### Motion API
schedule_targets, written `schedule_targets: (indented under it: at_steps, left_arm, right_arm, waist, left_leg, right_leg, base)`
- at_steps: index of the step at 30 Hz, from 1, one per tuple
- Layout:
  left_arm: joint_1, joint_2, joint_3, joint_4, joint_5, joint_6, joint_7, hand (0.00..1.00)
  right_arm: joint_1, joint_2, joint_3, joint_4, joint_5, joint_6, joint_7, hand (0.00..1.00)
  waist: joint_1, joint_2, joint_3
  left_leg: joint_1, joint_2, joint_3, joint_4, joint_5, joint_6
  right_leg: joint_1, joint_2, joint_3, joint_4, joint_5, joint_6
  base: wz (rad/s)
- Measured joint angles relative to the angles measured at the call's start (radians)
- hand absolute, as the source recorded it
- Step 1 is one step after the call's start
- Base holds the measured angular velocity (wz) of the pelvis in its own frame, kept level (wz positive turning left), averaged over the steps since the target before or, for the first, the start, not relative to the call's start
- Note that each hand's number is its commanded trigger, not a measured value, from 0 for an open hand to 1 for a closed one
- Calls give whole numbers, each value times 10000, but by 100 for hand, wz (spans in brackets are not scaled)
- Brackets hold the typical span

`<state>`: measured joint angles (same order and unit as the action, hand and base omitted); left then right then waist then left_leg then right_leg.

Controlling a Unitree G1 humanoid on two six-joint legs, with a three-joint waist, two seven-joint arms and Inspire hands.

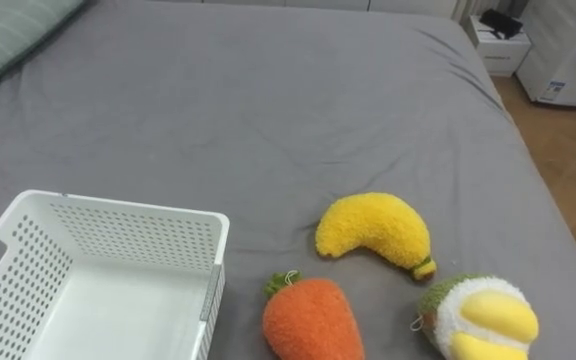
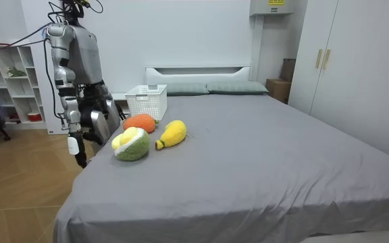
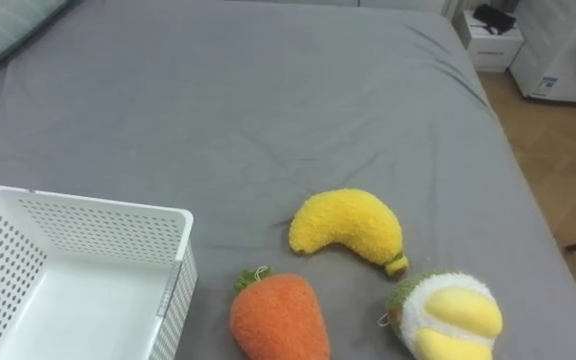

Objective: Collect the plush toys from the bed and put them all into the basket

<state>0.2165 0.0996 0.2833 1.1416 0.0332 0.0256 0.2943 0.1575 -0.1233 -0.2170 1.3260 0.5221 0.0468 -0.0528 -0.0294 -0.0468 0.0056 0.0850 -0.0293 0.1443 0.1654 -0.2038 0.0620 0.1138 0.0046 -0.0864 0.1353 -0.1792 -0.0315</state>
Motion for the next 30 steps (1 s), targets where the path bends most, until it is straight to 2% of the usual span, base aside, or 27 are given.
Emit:
schedule_targets:
  at_steps: [2, 5, 8, 10, 12, 20, 25, 27, 30]
  left_arm:
    - [38, 121, 548, -24, 1, 10, 3, 0]
    - [33, 318, 665, -29, 8, 13, 5, 0]
    - [45, 394, 668, -28, 22, 79, 1, 0]
    - [6, 419, 661, -30, 29, 114, -14, 0]
    - [-43, 445, 627, -34, 64, 119, -32, 0]
    - [-146, 468, 408, -25, 490, 130, -42, 0]
    - [-153, 516, 162, -31, 486, 134, -23, 0]
    - [-149, 557, 69, -34, 491, 134, -24, 0]
    - [-71, 568, -148, -218, 488, 134, -16, 0]
  right_arm:
    - [3, -76, -826, -17, 238, -1, -271, 0]
    - [13, -118, -1256, -126, 434, -6, -561, 0]
    - [26, -153, -1409, -485, 438, 76, -795, 0]
    - [-68, -266, -1427, -523, 284, 124, -944, 0]
    - [-140, -384, -1427, -795, -129, 209, -1197, 0]
    - [-620, -849, -1390, -3052, -2069, 117, -2437, 0]
    - [-694, -861, -1231, -4507, -2545, 32, -2864, 0]
    - [-816, -873, -1159, -4711, -2839, -26, -2969, 0]
    - [-824, -880, -526, -5530, -3529, -24, -3065, 0]
  waist:
    - [-44, -72, -28]
    - [-89, -117, -48]
    - [-175, -146, -48]
    - [-214, -189, -20]
    - [-200, -173, -22]
    - [-166, -214, -45]
    - [-141, -286, -109]
    - [-120, -302, -106]
    - [74, -321, -83]
  left_leg:
    - [-19, 0, -7, 6, 0, 0]
    - [-13, 0, -23, 33, -1, 0]
    - [3, -5, -32, 14, -5, 7]
    - [44, -2, -1, 10, -5, 7]
    - [51, 8, 50, 11, -4, 7]
    - [95, 15, 172, 25, 8, 21]
    - [-33, 15, 164, 35, 11, 26]
    - [-45, 19, 155, 30, 11, 27]
    - [-48, 24, 200, -4, 11, 27]
  right_leg:
    - [16, 0, 4, -3, 0, 0]
    - [35, -4, 9, 4, 0, 0]
    - [63, -9, 16, 23, 2, 4]
    - [73, -6, 33, 43, 2, 5]
    - [28, -1, 54, 100, -2, 7]
    - [-85, 4, 170, 162, -10, 15]
    - [-167, -5, 119, 176, 1, 23]
    - [-167, -4, 91, 174, 6, 26]
    - [-201, 3, 135, 185, 7, 26]
  base:
    - [0]
    - [0]
    - [0]
    - [-5]
    - [-8]
    - [-4]
    - [2]
    - [2]
    - [-4]
